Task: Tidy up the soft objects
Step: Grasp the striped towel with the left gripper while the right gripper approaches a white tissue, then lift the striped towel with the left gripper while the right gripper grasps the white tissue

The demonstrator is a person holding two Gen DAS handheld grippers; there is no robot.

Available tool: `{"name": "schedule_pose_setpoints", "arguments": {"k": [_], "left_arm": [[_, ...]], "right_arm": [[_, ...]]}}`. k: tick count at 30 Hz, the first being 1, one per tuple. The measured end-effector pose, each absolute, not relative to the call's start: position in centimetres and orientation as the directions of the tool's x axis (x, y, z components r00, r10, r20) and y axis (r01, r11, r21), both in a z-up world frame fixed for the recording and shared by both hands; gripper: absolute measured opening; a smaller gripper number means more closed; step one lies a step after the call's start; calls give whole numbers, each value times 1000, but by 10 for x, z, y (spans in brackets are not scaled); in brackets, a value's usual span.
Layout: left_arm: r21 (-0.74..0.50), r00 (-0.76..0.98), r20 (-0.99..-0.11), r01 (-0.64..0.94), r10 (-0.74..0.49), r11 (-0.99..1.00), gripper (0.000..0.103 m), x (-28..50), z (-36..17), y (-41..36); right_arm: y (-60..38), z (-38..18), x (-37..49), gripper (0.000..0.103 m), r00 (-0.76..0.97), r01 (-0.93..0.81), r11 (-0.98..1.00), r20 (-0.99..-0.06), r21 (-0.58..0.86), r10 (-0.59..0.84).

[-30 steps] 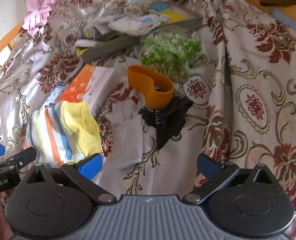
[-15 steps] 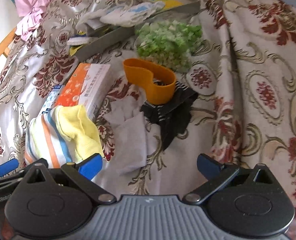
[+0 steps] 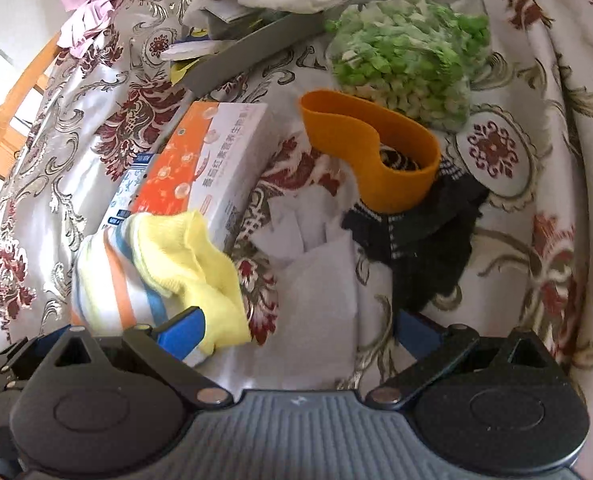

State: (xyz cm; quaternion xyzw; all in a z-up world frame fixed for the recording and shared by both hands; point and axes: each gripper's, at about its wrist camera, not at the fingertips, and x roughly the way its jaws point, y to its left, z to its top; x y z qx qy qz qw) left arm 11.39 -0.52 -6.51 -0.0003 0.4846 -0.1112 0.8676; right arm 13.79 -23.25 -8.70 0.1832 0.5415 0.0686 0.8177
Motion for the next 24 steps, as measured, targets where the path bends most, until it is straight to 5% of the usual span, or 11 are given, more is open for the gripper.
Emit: {"name": "schedule_pose_setpoints", "arguments": {"k": [13,24], "left_arm": [[-174,513,-826,159,-231,972,102,133,-72,-11],[-258,493,-797,244,-349,935,99,136,-78,-28]], "right_arm": [[-245,-102,160,101,407,164,883,-846,439,345],[-253,-102,160,87,426,205,831,-811,518,400]]}}
